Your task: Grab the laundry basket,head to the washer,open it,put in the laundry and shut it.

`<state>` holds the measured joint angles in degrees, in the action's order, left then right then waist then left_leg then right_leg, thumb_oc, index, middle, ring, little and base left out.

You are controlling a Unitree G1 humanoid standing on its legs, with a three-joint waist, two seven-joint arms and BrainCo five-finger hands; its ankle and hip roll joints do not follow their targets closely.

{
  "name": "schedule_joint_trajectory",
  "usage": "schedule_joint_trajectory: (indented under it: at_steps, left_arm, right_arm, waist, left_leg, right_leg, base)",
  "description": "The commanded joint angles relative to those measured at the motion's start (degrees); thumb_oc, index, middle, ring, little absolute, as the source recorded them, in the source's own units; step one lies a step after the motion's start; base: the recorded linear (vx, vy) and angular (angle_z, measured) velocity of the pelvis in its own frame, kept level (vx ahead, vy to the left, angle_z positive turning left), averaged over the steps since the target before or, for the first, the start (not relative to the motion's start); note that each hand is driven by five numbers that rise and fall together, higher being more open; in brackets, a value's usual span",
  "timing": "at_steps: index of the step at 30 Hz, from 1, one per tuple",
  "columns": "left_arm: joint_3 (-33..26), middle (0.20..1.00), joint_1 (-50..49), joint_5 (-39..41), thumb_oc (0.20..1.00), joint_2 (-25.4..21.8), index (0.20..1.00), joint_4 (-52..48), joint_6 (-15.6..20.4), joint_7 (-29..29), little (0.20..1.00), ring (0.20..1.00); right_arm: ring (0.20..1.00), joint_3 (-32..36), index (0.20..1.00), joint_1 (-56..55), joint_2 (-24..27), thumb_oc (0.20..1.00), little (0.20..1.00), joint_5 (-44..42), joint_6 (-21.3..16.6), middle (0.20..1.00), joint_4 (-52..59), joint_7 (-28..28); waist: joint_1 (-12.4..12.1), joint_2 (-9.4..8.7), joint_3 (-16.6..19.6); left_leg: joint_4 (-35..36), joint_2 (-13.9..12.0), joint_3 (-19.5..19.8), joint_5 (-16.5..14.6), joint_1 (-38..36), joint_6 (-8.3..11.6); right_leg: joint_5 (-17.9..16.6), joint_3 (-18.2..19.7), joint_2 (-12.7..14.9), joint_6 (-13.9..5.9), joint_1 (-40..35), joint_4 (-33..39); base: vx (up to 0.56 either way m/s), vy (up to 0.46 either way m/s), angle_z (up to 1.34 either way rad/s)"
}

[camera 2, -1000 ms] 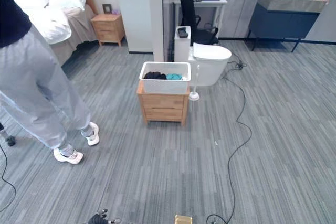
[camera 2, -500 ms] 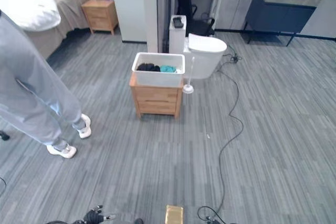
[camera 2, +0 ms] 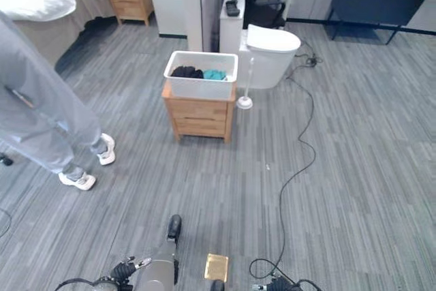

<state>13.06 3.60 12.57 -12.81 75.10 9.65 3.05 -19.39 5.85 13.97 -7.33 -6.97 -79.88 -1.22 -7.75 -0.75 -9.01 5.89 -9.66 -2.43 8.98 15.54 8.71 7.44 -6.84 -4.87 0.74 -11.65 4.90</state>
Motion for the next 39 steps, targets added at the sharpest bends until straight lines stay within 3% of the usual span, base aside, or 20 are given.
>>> schedule_joint_trajectory:
  at_steps: [1, 2, 5, 7, 9, 12, 14, 17, 19, 24, 28, 29, 30, 31, 32, 34, 35, 36, 37, 39]
  left_arm:
    - [1.0, 1.0, 0.17, 1.08, 1.0, -1.72, 1.0, -0.43, 1.34, -0.3, 1.0, 1.0]
    - [0.82, 1.0, 0.32, 1.07, 1.0, -1.93, 1.0, -0.32, 1.38, -0.39, 1.0, 1.0]
    - [1.25, 1.0, 0.64, 0.88, 1.0, -2.58, 1.0, -1.31, 1.51, -0.63, 1.0, 1.0]
    - [1.64, 1.0, 1.11, 0.84, 1.0, -3.42, 1.0, -2.91, 1.66, -0.8, 1.0, 1.0]
    - [1.73, 1.0, 1.73, 0.92, 1.0, -3.89, 1.0, -4.08, 1.73, -0.66, 1.0, 1.0]
    - [1.93, 1.0, 2.72, 0.73, 1.0, -4.67, 1.0, -4.25, 1.64, -0.59, 1.0, 1.0]
    - [2.35, 1.0, 3.47, 0.55, 1.0, -4.89, 1.0, -4.31, 1.73, -0.6, 1.0, 1.0]
    - [2.47, 1.0, 3.65, 0.52, 1.0, -4.54, 1.0, -4.27, 1.98, -0.79, 1.0, 1.0]
    - [3.29, 1.0, 4.43, -0.77, 1.0, -3.78, 1.0, -3.59, 2.39, -0.88, 1.0, 1.0]
    - [4.32, 1.0, 3.59, -2.23, 1.0, -2.52, 1.0, -2.4, 1.93, -1.76, 1.0, 1.0]
    - [4.66, 1.0, 2.03, -3.26, 1.0, -1.84, 1.0, -2.12, 1.81, -2.33, 1.0, 1.0]
    - [4.62, 1.0, 1.75, -3.48, 1.0, -1.51, 1.0, -2.09, 1.64, -2.29, 1.0, 1.0]
    - [4.39, 1.0, 1.48, -1.89, 1.0, -1.47, 1.0, -2.98, 1.62, -2.27, 1.0, 1.0]
    - [3.97, 1.0, 2.04, 0.36, 1.0, -1.52, 1.0, -4.32, 1.65, -1.5, 1.0, 1.0]
    - [3.92, 1.0, 2.49, 1.16, 1.0, -1.39, 1.0, -4.1, 1.67, -1.24, 1.0, 1.0]
    - [4.28, 1.0, 3.0, 1.49, 1.0, -1.61, 1.0, -3.83, 1.54, -1.18, 1.0, 1.0]
    - [4.75, 1.0, 2.76, 1.46, 1.0, -2.26, 1.0, -4.58, 1.98, -1.04, 1.0, 1.0]
    - [4.77, 1.0, 2.73, 1.46, 1.0, -2.25, 1.0, -4.6, 1.97, -1.04, 1.0, 1.0]
    - [5.0, 1.0, 2.66, 1.31, 1.0, -2.64, 1.0, -4.6, 2.06, -0.86, 1.0, 1.0]
    - [5.05, 1.0, 2.54, 1.14, 1.0, -2.41, 1.0, -4.45, 2.16, -1.23, 1.0, 1.0]
  right_arm:
    - [1.0, 0.14, 1.0, -3.9, 1.64, 1.0, 1.0, -0.91, -0.31, 1.0, 3.2, -0.13]
    - [1.0, 0.54, 1.0, -3.86, 1.4, 1.0, 1.0, -1.34, -0.37, 1.0, 3.34, -0.28]
    - [1.0, 1.53, 1.0, -4.49, 1.54, 1.0, 1.0, -2.09, -0.62, 1.0, 3.57, -0.54]
    - [1.0, 2.08, 1.0, -4.25, 1.85, 1.0, 1.0, -2.93, -0.74, 1.0, 4.58, -0.55]
    - [1.0, 2.72, 1.0, -3.89, 2.17, 1.0, 1.0, -3.67, -0.94, 1.0, 5.49, -0.53]
    - [1.0, 2.26, 1.0, -4.0, 2.3, 1.0, 1.0, -4.59, -1.26, 1.0, 7.56, -1.3]
    - [1.0, 2.6, 1.0, -4.95, 3.27, 1.0, 1.0, -5.66, -1.8, 1.0, 9.72, -1.21]
    - [1.0, 3.23, 1.0, -6.03, 4.2, 1.0, 1.0, -6.36, -2.16, 1.0, 11.6, -1.1]
    - [1.0, 5.12, 1.0, -7.97, 5.42, 1.0, 1.0, -6.54, -2.38, 1.0, 13.38, -0.81]
    - [1.0, 5.5, 1.0, -8.42, 6.17, 1.0, 1.0, -5.15, -1.95, 1.0, 13.05, -0.95]
    - [1.0, 4.96, 1.0, -7.79, 6.17, 1.0, 1.0, -4.16, -1.54, 1.0, 11.93, -1.06]
    - [1.0, 4.53, 1.0, -6.85, 6.15, 1.0, 1.0, -3.76, -1.41, 1.0, 11.01, -0.95]
    - [1.0, 4.15, 1.0, -5.25, 6.34, 1.0, 1.0, -5.12, -1.38, 1.0, 10.0, -0.68]
    - [1.0, 3.2, 1.0, -2.66, 6.38, 1.0, 1.0, -6.26, -1.34, 1.0, 8.9, 0.27]
    - [1.0, 2.42, 1.0, -1.75, 6.3, 1.0, 1.0, -5.86, -1.07, 1.0, 7.73, 0.7]
    - [1.0, 1.25, 1.0, -0.67, 6.12, 1.0, 1.0, -5.23, -0.72, 1.0, 5.89, 1.03]
    - [1.0, 1.09, 1.0, -0.67, 6.18, 1.0, 1.0, -5.28, -0.85, 1.0, 5.71, 0.99]
    - [1.0, 1.09, 1.0, -0.7, 6.19, 1.0, 1.0, -5.28, -0.85, 1.0, 5.71, 0.99]
    - [1.0, 0.28, 1.0, -0.9, 6.3, 1.0, 1.0, -4.65, -0.98, 1.0, 5.86, 0.69]
    - [1.0, -0.05, 1.0, -1.12, 5.68, 1.0, 1.0, -2.99, -1.01, 1.0, 5.09, 0.64]
  waist:
    - [-1.73, -1.42, 3.66]
    - [-1.94, -2.22, 4.2]
    - [-1.99, -3.95, 5.88]
    - [-1.4, -3.42, 5.81]
    - [-0.22, -2.14, 5.05]
    - [3.05, -0.17, 3.07]
    - [6.29, 0.1, 1.63]
    - [8.43, -0.63, 1.34]
    - [10.85, -1.65, 0.97]
    - [11.86, -2.11, 2.04]
    - [11.17, -1.61, 4.26]
    - [10.92, -1.05, 4.86]
    - [9.71, -1.5, 3.2]
    - [7.48, -3.13, 0.35]
    - [6.04, -3.09, -0.51]
    - [4.29, -3.74, -0.44]
    - [3.05, -2.72, 0.39]
    - [2.79, -2.82, 0.09]
    - [2.1, -1.62, 0.62]
    - [2.19, -0.49, 1.97]
  left_leg:
    - [-10.1, 0.77, -1.25, 4.51, 4.6, -1.73]
    - [-13.11, 1.76, -2.1, 3.09, 5.09, -2.58]
    - [-15.7, 5.41, -4.79, -1.36, 3.31, -5.64]
    - [-14.9, 7.38, -5.57, -3.87, 0.61, -8.09]
    - [-14.01, 9.32, -5.16, -6.21, -3.36, -10.39]
    - [-11.71, 11.52, -0.94, -8.7, -11.0, -12.35]
    - [-10.38, 13.07, 3.05, -11.09, -16.52, -12.17]
    - [-10.04, 14.12, 5.31, -13.1, -19.41, -11.41]
    - [-10.11, 14.71, 8.09, -16.05, -23.28, -9.76]
    - [-9.94, 13.34, 9.99, -17.49, -29.55, -7.49]
    - [-10.22, 10.89, 9.0, -17.89, -32.58, -5.8]
    - [-14.17, 9.79, 8.26, -14.83, -31.72, -3.93]
    - [-35.2, 8.97, 6.93, -7.18, -21.25, -0.31]
    - [-49.21, 11.39, 8.52, -3.72, -12.74, -1.44]
    - [-51.76, 10.84, 8.51, -5.55, -8.99, -3.01]
    - [-42.07, 7.59, 6.3, -7.05, -6.68, -4.45]
    - [-27.03, 6.72, 6.22, -7.16, -7.16, -4.84]
    - [-26.38, 6.74, 5.94, -6.98, -7.95, -4.83]
    - [-17.81, 6.43, 6.85, -5.18, -9.11, -4.09]
    - [-13.19, 6.07, 7.05, -6.79, -12.43, -4.18]
  right_leg:
    - [4.95, 0.06, 10.68, -6.68, -6.08, -6.76]
    - [3.76, -0.21, 12.02, -7.71, -5.78, -8.45]
    - [-7.6, -0.18, 16.16, -10.36, -2.92, -17.36]
    - [-15.2, 0.54, 16.94, -10.64, 1.51, -27.79]
    - [-19.44, 1.06, 17.26, -10.77, 5.5, -35.71]
    - [-13.99, 2.67, 13.0, -8.42, 15.64, -40.76]
    - [-9.33, 2.19, 9.89, -7.42, 21.77, -33.65]
    - [-9.28, 3.05, 9.01, -7.8, 23.02, -23.42]
    - [-12.88, 6.25, 9.93, -9.33, 24.94, -10.86]
    - [-17.91, -2.3, 13.06, -10.53, 24.56, -5.57]
    - [-17.83, -7.16, 12.59, -9.92, 21.57, -5.09]
    - [-17.3, -8.44, 11.72, -9.32, 20.17, -4.61]
    - [-15.75, -6.73, 11.0, -7.11, 17.39, -4.6]
    - [-14.0, -4.8, 10.74, -4.61, 15.78, -5.85]
    - [-12.69, -3.88, 9.7, -3.89, 14.32, -5.87]
    - [-11.09, -3.19, 9.41, -3.79, 11.84, -5.46]
    - [-9.74, -2.21, 8.52, -4.31, 10.39, -5.39]
    - [-9.66, -1.97, 8.6, -4.31, 10.02, -5.39]
    - [-8.55, -1.66, 7.95, -4.31, 9.42, -5.98]
    - [-6.92, -2.13, 7.8, -4.76, 8.52, -7.13]
  base:
    - [0.37, 0.242, -0.27]
    - [0.39, 0.261, -0.08]
    - [0.38, 0.316, -0.13]
    - [0.35, 0.373, -0.08]
    - [0.36, 0.355, 0.19]
    - [0.47, 0.231, 0.41]
    - [0.51, 0.054, 0.66]
    - [0.44, -0.066, 1.05]
    - [0.55, -0.128, 1.31]
    - [0.41, -0.126, 0.68]
    - [0.36, -0.191, 0.27]
    - [0.31, -0.287, -0.19]
    - [0.19, -0.376, -0.47]
    - [0.13, -0.345, -0.59]
    - [0.19, -0.266, -0.82]
    - [0.35, -0.065, -0.59]
    - [0.32, 0.037, -0.14]
    - [0.33, 0.099, -0.16]
    - [0.2, 0.079, -0.44]
    - [0.24, 0.099, -0.48]
